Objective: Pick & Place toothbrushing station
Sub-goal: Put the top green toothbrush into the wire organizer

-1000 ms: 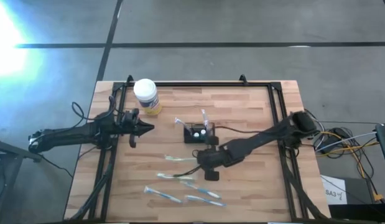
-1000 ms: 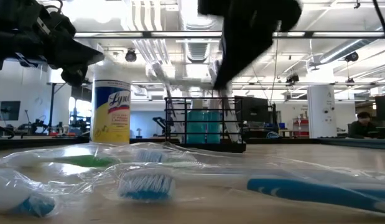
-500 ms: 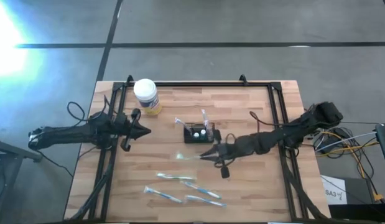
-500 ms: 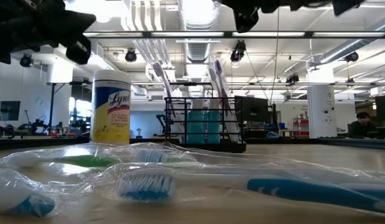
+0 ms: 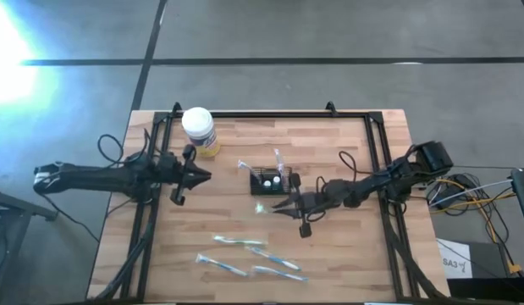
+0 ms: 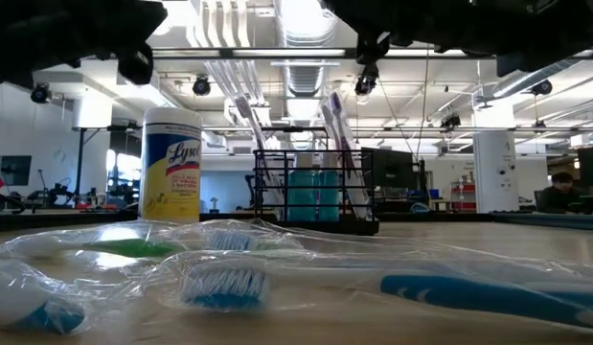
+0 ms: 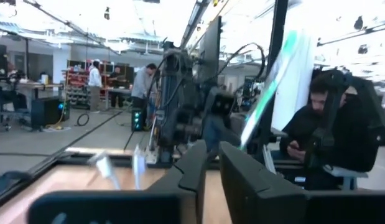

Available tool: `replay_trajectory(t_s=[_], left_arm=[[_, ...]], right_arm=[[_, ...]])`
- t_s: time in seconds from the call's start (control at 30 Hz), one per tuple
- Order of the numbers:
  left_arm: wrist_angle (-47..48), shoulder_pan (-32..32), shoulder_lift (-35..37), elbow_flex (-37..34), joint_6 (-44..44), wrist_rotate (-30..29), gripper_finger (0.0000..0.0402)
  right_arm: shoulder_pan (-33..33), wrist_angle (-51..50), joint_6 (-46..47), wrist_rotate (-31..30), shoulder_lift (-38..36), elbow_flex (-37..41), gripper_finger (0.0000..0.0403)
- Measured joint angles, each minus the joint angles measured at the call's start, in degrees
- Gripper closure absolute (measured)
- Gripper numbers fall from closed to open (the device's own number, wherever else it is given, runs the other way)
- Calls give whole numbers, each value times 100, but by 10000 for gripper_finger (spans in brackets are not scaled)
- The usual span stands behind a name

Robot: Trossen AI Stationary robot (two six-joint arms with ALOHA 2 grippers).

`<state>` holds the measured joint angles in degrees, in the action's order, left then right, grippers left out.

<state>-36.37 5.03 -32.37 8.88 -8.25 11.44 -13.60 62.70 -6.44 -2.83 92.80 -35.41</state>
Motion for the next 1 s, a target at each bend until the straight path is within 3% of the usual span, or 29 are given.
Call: replay_trajectory(t_s=[0.17, 0.47, 0.67, 1.0], left_arm=[[-618, -211, -699, 421, 0, -10, 294], [-626, -491, -2036, 1396, 416, -4, 195], [-630, -628, -2941, 1984, 748, 1, 193], [-657, -727, -3989, 2891, 913, 275, 197]], right_arm=[[116, -15, 38, -34, 228, -91, 380], [161, -15, 214, -741, 442, -146, 379], [157, -31, 214, -1067, 448, -146, 379], [150, -26, 242, -1084, 456, -146, 379]])
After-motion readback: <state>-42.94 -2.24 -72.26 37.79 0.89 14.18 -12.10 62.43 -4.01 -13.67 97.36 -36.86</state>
